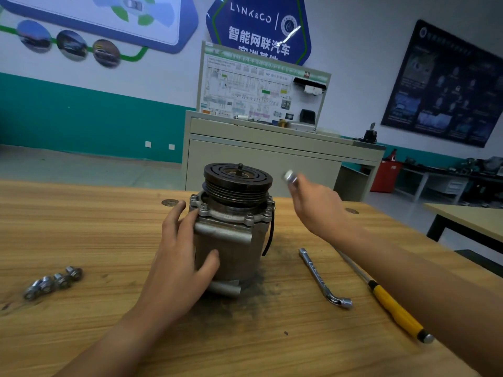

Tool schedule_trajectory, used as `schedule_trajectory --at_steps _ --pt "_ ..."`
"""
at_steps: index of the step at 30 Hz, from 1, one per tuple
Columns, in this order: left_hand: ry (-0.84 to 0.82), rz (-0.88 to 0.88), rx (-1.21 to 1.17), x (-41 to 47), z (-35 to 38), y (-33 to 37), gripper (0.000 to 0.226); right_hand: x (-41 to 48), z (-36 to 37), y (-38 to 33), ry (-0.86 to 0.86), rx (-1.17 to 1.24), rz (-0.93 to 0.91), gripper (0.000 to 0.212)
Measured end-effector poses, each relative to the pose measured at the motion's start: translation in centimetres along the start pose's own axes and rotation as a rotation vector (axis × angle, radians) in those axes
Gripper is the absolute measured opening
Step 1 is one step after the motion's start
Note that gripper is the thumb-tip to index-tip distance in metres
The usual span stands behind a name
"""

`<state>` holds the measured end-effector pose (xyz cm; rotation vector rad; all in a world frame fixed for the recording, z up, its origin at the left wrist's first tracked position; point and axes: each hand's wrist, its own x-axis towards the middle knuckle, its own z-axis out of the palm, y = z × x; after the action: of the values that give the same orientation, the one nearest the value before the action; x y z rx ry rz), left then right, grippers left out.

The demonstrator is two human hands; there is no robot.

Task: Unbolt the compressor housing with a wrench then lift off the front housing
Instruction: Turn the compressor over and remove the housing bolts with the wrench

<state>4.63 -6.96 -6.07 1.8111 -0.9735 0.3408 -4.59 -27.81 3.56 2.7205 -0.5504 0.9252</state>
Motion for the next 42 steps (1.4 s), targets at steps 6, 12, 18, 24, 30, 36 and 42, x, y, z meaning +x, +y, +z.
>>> schedule_trajectory --at_steps 6,12,18,24,30,36,42 --pt "-0.001 -0.008 -0.008 0.0 0.0 0.2 0.072 -6.2 -1.6 -1.2 -0.119 0.249 0.071 0.027" --pt "0.006 -0.006 -0.001 0.0 0.0 0.1 0.071 -7.1 -3.6 -2.2 -0.275 -0.018 0.036 0.038" --pt "-0.002 -0.011 0.009 -0.1 0.1 0.1 0.073 -5.5 -5.7 -2.9 -0.344 -0.291 -0.064 0.035" --pt "-0.015 -0.038 -0.001 -0.2 -0.4 0.3 0.072 -3.6 -7.6 -3.8 -0.420 -0.527 -0.277 0.018" --pt "-0.027 -0.041 -0.017 -0.2 -0.3 0.4 0.074 -3.4 -6.4 -1.7 -0.442 -0.535 -0.277 0.020" --pt "-0.005 -0.025 -0.012 0.0 0.0 0.4 0.073 0.4 -3.5 0.0 -0.368 -0.587 -0.342 0.025" --pt "-0.002 -0.026 0.015 0.2 -0.3 0.4 0.070 3.2 0.2 -0.3 -0.176 -0.471 -0.467 0.041"
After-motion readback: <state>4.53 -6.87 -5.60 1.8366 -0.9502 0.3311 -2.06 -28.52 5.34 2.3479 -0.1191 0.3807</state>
